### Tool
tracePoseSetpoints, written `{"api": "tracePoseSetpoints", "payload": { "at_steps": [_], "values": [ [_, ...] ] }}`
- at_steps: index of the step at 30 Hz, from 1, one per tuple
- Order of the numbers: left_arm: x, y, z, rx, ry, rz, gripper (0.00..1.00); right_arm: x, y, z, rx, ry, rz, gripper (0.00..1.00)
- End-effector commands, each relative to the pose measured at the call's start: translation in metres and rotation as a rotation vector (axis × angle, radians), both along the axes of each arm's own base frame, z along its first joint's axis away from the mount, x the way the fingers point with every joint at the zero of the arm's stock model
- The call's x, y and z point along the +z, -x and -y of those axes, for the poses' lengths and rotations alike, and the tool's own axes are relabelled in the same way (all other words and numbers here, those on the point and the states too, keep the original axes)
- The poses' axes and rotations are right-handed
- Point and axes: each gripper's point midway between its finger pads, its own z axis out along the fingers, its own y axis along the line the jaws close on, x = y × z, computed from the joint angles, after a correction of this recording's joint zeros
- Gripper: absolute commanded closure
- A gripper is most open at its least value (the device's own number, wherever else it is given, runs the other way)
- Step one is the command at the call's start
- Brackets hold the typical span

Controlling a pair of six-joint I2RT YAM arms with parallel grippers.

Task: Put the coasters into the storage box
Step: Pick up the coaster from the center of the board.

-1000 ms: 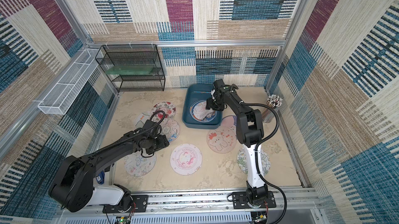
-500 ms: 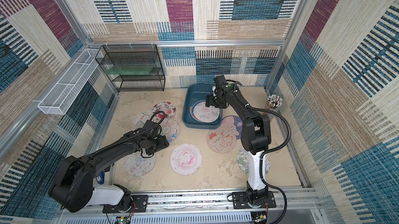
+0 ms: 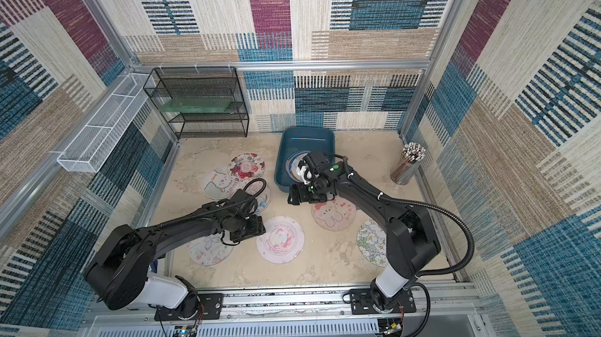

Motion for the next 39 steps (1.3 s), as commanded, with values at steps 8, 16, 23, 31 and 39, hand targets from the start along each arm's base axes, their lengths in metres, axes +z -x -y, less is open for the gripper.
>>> {"api": "tracePoseSetpoints", "payload": {
  "at_steps": [8, 16, 23, 31, 39],
  "values": [
    [-0.011, 0.017, 0.003, 0.000, -0.006, -0.040, 0.34, -0.050, 0.056, -0.012, 0.098, -0.089, -0.104, 0.14],
    [-0.016, 0.020, 0.010, -0.010, -0.006, -0.060, 0.36, -0.083, 0.073, -0.003, 0.111, -0.070, -0.165, 0.15],
    [-0.022, 0.025, 0.010, -0.012, -0.023, -0.083, 0.36, -0.101, 0.082, 0.006, 0.116, -0.034, -0.190, 0.16],
    [-0.025, 0.026, 0.012, -0.028, -0.038, -0.101, 0.38, -0.117, 0.084, 0.008, 0.112, -0.002, -0.217, 0.16],
    [-0.027, 0.029, 0.012, -0.033, -0.043, -0.113, 0.41, -0.122, 0.084, 0.006, 0.092, 0.033, -0.209, 0.16]
  ]
}}
